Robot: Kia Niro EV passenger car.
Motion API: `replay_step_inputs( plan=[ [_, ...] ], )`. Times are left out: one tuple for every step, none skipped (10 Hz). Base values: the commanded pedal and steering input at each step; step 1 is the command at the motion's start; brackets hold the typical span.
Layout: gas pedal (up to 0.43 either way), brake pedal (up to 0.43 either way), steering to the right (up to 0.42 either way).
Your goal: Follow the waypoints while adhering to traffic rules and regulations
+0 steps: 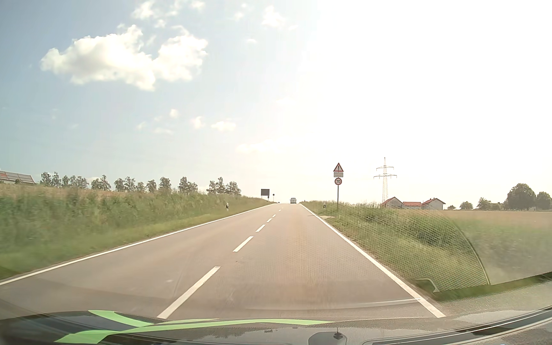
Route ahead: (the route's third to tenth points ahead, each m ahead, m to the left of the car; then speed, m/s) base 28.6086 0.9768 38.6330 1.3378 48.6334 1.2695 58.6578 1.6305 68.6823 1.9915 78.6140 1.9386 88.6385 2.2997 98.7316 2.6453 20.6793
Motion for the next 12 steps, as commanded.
replay_step_inputs(
  plan=[
    [0.26,0.0,-0.007],
    [0.26,0.0,-0.004],
    [0.248,0.0,0.0],
    [0.24,0.0,0.001],
    [0.228,0.0,0.0],
    [0.22,0.0,0.0],
    [0.22,0.0,0.0],
    [0.22,0.0,0.0],
    [0.22,0.0,0.0],
    [0.22,0.0,-0.001],
    [0.22,0.0,-0.002],
    [0.22,0.0,-0.003]
  ],
)
